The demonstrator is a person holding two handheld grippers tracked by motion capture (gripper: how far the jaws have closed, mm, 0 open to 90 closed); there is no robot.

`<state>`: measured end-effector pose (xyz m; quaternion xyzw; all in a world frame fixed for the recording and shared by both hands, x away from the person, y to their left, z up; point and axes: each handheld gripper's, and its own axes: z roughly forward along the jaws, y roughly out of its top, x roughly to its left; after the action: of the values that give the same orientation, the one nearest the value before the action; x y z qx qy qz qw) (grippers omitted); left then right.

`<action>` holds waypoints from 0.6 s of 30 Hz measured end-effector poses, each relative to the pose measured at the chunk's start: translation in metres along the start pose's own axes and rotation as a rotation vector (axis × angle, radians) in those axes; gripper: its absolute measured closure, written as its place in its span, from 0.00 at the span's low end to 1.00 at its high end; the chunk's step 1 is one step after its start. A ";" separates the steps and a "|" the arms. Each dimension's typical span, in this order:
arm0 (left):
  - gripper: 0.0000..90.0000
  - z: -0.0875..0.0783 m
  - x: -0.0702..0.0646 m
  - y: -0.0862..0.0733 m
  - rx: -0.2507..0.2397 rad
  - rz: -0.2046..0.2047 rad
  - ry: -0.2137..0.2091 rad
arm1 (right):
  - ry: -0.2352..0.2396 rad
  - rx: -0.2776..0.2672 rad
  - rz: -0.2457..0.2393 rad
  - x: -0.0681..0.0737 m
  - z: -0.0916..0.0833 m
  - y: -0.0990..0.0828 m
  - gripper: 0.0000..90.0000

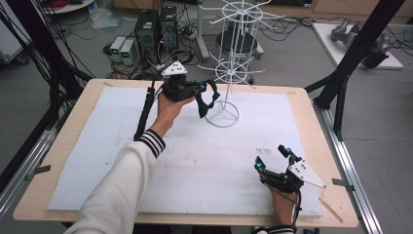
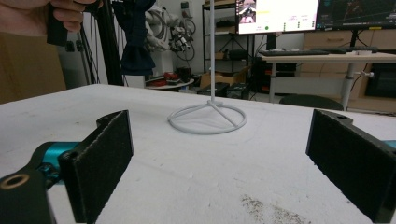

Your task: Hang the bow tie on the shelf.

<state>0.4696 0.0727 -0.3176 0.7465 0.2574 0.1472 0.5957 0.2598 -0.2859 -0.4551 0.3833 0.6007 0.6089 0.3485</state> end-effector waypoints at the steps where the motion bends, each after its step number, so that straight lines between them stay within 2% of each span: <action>1: 0.97 0.001 0.000 -0.001 0.002 0.001 0.000 | 0.001 0.001 0.000 0.000 0.000 0.000 0.07; 18: 0.98 0.014 -0.004 -0.008 0.004 -0.012 0.017 | 0.001 0.001 0.003 0.001 0.000 0.000 0.07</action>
<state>0.4715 0.0603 -0.3278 0.7449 0.2671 0.1494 0.5928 0.2594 -0.2853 -0.4550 0.3842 0.6006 0.6093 0.3470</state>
